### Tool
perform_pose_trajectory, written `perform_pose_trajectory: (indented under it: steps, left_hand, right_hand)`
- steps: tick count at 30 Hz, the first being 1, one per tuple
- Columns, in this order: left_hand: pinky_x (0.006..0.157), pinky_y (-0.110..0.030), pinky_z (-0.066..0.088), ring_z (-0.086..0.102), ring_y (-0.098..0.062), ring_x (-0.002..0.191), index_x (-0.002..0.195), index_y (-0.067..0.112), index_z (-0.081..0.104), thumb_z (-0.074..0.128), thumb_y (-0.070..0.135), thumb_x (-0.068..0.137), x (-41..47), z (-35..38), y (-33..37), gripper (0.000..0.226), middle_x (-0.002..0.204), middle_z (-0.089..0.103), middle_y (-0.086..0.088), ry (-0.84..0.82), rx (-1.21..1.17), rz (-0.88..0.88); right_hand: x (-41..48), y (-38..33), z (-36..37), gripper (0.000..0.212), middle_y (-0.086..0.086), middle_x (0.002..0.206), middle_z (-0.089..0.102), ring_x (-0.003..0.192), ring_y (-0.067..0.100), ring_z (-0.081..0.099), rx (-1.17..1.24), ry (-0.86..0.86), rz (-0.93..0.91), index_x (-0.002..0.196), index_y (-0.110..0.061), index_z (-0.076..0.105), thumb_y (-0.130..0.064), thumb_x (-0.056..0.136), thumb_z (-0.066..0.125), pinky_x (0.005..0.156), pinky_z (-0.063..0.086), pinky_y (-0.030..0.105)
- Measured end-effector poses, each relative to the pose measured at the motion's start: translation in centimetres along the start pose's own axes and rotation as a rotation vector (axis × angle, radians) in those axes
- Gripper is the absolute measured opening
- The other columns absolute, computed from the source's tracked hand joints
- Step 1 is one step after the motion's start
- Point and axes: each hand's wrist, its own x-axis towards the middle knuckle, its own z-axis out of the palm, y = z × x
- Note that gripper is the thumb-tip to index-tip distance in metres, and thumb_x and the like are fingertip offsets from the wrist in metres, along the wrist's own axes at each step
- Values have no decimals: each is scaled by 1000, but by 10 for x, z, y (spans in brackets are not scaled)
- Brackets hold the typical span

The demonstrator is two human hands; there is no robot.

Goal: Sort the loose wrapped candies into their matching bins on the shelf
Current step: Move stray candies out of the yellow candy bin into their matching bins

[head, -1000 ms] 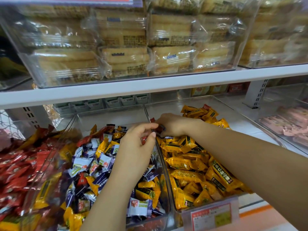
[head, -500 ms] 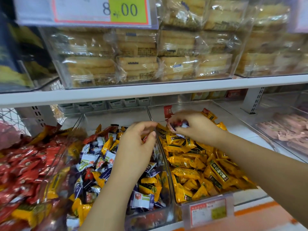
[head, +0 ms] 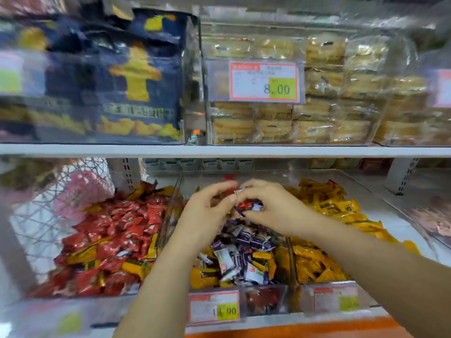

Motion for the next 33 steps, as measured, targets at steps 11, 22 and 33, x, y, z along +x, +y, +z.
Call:
perform_pose_trajectory:
  steps: [11, 22, 33]
  left_hand:
    - [78, -14, 45, 59, -8, 98, 103, 29, 65, 70, 19, 84, 1, -34, -19, 22, 109, 62, 3, 40, 219, -7]
    - [73, -18, 49, 60, -6, 88, 101, 22, 71, 70, 24, 84, 5, -34, -15, 17, 96, 67, 4, 325, 302, 49]
    - [64, -3, 42, 56, 4, 82, 95, 23, 69, 69, 20, 85, -1, -54, -20, 10, 91, 65, 11, 392, 273, 26]
  right_hand:
    - [20, -23, 31, 38, -1, 80, 62, 44, 7, 40, 96, -1, 31, 102, -42, 45, -15, 82, 64, 47, 31, 25]
    - [24, -34, 33, 52, -17, 107, 48, 75, -18, 47, 81, -9, 34, 128, -37, 33, -21, 89, 63, 62, 37, 6]
    - [32, -39, 59, 74, -15, 111, 54, 92, -3, 59, 124, -8, 5, 137, -55, 12, -16, 92, 57, 82, 53, 23]
